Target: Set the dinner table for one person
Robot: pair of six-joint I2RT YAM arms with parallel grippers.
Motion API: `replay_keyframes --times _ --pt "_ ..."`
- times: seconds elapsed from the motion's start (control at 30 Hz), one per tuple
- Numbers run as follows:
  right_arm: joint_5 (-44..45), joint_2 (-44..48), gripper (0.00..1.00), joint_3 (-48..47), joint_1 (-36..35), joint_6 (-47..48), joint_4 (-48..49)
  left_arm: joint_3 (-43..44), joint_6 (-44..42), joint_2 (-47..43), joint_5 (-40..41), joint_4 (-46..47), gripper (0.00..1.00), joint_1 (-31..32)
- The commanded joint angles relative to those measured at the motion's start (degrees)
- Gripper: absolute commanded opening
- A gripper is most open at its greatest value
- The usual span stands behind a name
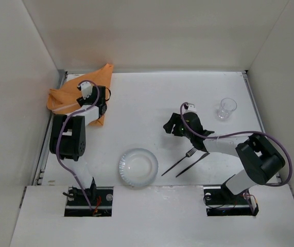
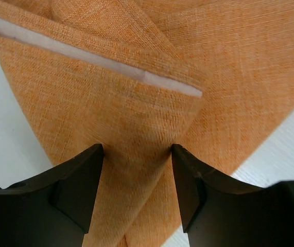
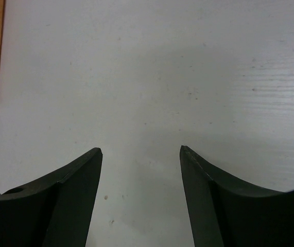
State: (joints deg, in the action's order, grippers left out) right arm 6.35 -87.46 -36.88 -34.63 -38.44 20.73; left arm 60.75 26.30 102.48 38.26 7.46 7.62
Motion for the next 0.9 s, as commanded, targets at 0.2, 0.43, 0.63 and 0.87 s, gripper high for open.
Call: replay_keyframes --times 0.2,0.43,0.63,0.87 --pt "-1.78 0.18 0.68 -2.41 -1.53 -0.5 3.88 4.55 -3.72 7.91 -3.88 2.02 0.15 0.24" --pt "-1.61 2.03 0.68 -1.26 -1.1 -1.11 3.88 10.69 -6.7 12.21 -8.81 4.84 0.05 13.5" --pt "-0.64 5.1 0.68 0.67 0.84 -1.29 3.97 18.6 -10.04 15.47 -11.62 4.49 0.03 24.14" --pt "0.5 6.16 0.68 1.9 2.33 -2.87 4.58 11.7 -15.06 4.08 -11.46 9.84 0.03 26.97"
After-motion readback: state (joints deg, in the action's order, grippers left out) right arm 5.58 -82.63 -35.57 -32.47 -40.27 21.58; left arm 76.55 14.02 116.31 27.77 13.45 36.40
